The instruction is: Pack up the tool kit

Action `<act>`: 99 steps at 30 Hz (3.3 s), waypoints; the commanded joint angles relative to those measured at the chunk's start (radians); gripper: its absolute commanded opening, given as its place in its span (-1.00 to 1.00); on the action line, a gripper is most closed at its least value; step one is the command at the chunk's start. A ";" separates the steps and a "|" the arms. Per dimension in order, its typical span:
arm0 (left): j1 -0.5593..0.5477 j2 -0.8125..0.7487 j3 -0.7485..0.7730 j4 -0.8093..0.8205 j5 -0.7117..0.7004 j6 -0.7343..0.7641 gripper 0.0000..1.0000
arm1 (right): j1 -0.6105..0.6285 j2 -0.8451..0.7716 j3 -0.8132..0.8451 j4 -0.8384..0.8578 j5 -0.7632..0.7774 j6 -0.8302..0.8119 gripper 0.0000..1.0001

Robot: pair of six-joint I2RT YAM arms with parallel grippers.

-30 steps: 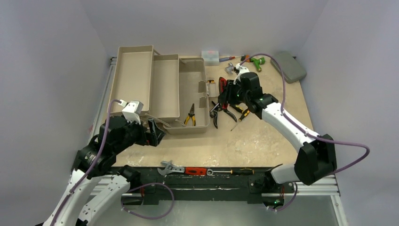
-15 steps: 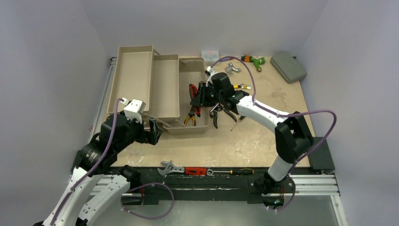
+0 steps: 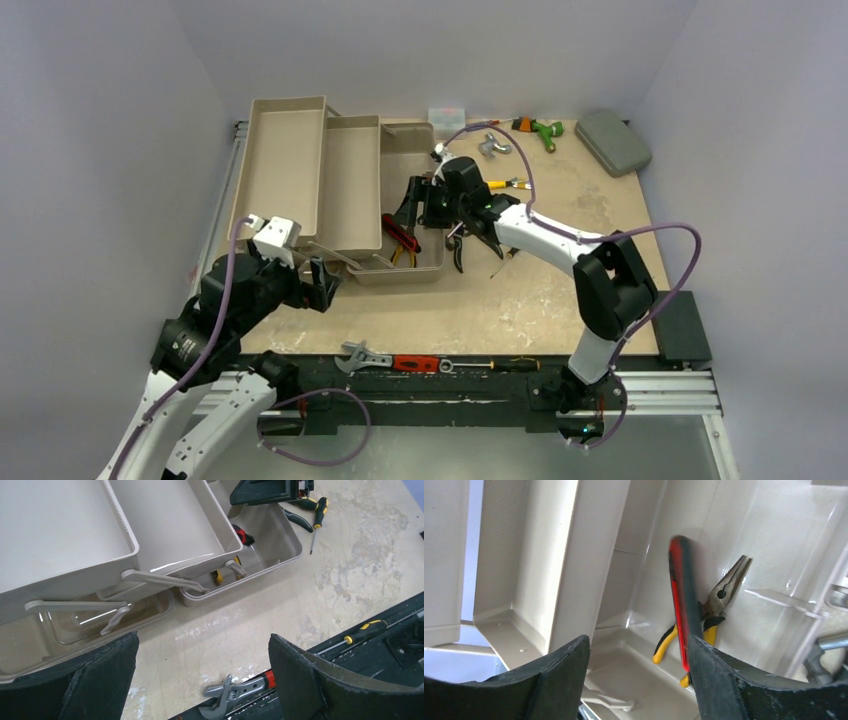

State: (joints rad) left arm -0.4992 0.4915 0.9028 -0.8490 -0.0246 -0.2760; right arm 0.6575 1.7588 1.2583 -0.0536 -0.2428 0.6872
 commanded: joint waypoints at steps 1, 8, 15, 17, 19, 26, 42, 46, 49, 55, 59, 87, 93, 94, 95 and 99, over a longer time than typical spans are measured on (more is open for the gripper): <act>-0.003 -0.004 -0.017 0.075 0.085 0.021 0.96 | 0.004 -0.146 0.039 -0.049 0.037 -0.090 0.43; -0.004 0.041 -0.020 0.096 0.152 0.021 0.94 | -0.034 -0.343 -0.034 -0.329 0.382 -0.149 0.40; -0.003 0.075 -0.011 0.093 0.185 0.028 0.92 | -0.184 -0.552 -0.279 -0.385 0.585 0.021 0.45; -0.004 0.072 -0.013 0.093 0.197 0.028 0.91 | -0.212 -0.553 -0.307 -0.410 0.655 0.074 0.39; -0.003 0.071 -0.012 0.093 0.208 0.028 0.91 | -0.234 -0.519 -0.304 -0.445 0.690 0.118 0.33; -0.004 0.044 -0.016 0.094 0.225 0.035 0.91 | -0.274 -0.321 -0.258 -0.423 0.668 0.125 0.21; -0.004 0.051 -0.017 0.100 0.230 0.044 0.90 | -0.315 -0.060 -0.227 -0.334 0.632 0.183 -0.13; -0.004 0.059 -0.017 0.099 0.227 0.044 0.90 | -0.332 -0.047 -0.261 -0.296 0.600 0.188 -0.22; -0.003 0.071 -0.014 0.098 0.228 0.044 0.90 | -0.340 -0.035 -0.271 -0.282 0.580 0.180 -0.35; -0.004 0.096 -0.013 0.098 0.243 0.033 0.88 | -0.370 -0.074 -0.294 -0.257 0.466 0.094 -1.00; -0.004 0.114 -0.017 0.119 0.272 -0.015 0.88 | -0.374 -0.209 -0.380 -0.163 0.385 -0.056 -1.00; -0.124 0.704 0.139 0.904 0.397 -0.580 0.68 | -0.360 -0.608 -0.669 0.744 -0.688 0.032 -1.00; -0.154 0.780 0.173 0.979 0.409 -0.591 0.26 | -0.347 -0.616 -0.672 0.790 -0.699 0.077 -1.00; -0.159 0.792 0.179 0.981 0.412 -0.591 0.23 | -0.344 -0.617 -0.667 0.784 -0.697 0.077 -1.00; -0.164 0.800 0.188 0.977 0.413 -0.590 0.22 | -0.342 -0.617 -0.663 0.780 -0.697 0.077 -1.00; -0.185 0.822 0.201 0.975 0.412 -0.591 0.32 | -0.333 -0.615 -0.655 0.776 -0.693 0.078 -1.00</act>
State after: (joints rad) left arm -0.6632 1.3064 1.0519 0.0486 0.3717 -0.8551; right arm 0.3138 1.1580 0.5827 0.6655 -0.9123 0.7479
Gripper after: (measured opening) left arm 0.639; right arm 0.147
